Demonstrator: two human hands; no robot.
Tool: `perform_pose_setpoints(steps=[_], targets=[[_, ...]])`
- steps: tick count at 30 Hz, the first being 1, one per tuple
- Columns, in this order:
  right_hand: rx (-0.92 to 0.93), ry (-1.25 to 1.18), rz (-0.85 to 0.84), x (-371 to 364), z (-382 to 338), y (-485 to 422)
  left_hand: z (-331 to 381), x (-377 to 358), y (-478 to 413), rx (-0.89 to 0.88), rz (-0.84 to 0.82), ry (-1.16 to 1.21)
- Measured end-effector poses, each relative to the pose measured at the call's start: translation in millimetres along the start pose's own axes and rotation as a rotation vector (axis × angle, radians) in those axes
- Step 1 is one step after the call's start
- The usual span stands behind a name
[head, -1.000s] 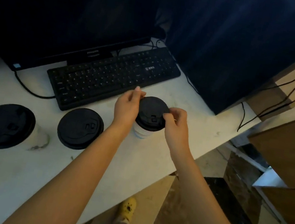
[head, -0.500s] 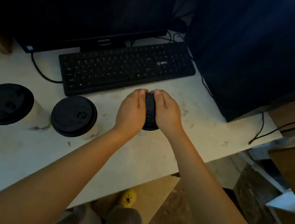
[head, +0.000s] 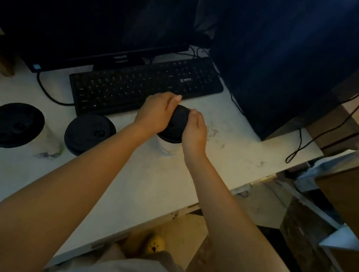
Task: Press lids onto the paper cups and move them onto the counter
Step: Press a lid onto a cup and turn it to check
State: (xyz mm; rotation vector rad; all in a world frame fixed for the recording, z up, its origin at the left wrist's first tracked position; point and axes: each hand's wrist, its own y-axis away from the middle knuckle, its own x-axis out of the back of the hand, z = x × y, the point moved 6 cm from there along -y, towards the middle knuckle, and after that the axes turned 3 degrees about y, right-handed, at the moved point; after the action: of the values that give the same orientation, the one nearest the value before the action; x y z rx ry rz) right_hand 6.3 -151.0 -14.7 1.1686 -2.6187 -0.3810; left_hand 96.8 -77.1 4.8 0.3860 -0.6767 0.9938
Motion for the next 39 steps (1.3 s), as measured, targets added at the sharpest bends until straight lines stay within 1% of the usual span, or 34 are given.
perform_pose_setpoints(steps=[3,5,7,10,13,15,19,23,25,27,30,32,35,36,39], targets=[[-0.02,-0.012,-0.032,5,4,5,4,8,-8,-0.078,0.071,-0.171],[-0.028,0.028,-0.05,10,5,7,8,12,-13,-0.09,0.059,-0.231],[-0.001,0.112,-0.056,14,1,4,9,17,-15,-0.065,0.08,-0.2],[0.115,0.163,-0.081,14,-15,-5,4,19,-5,0.026,0.152,-0.055],[0.215,0.236,-0.186,1,-21,-11,-3,3,14,0.1,0.136,0.029],[0.226,0.214,-0.214,-3,-17,-14,-3,-5,22,0.141,0.132,0.097],[0.202,0.102,-0.186,-3,-7,-19,-2,-7,24,0.124,0.151,0.092],[0.229,0.051,-0.132,-7,-7,-18,-4,-8,21,0.1,0.112,0.067],[0.222,0.042,-0.099,-6,-6,-15,-5,-8,18,0.077,0.075,0.052],[0.173,0.012,-0.102,-3,-5,-11,-7,-9,11,0.041,-0.017,0.029],[0.083,-0.049,-0.242,-1,1,1,-10,-5,-3,0.042,-0.186,-0.114],[0.075,-0.107,-0.287,6,12,8,-7,3,-10,0.056,-0.237,-0.274],[0.09,-0.083,-0.317,16,33,10,13,5,-7,-0.001,-0.211,-0.318],[0.097,-0.029,-0.353,16,40,10,19,2,-2,-0.019,-0.2,-0.344],[0.137,0.142,-0.502,8,52,12,22,-11,10,-0.033,-0.175,-0.528]])
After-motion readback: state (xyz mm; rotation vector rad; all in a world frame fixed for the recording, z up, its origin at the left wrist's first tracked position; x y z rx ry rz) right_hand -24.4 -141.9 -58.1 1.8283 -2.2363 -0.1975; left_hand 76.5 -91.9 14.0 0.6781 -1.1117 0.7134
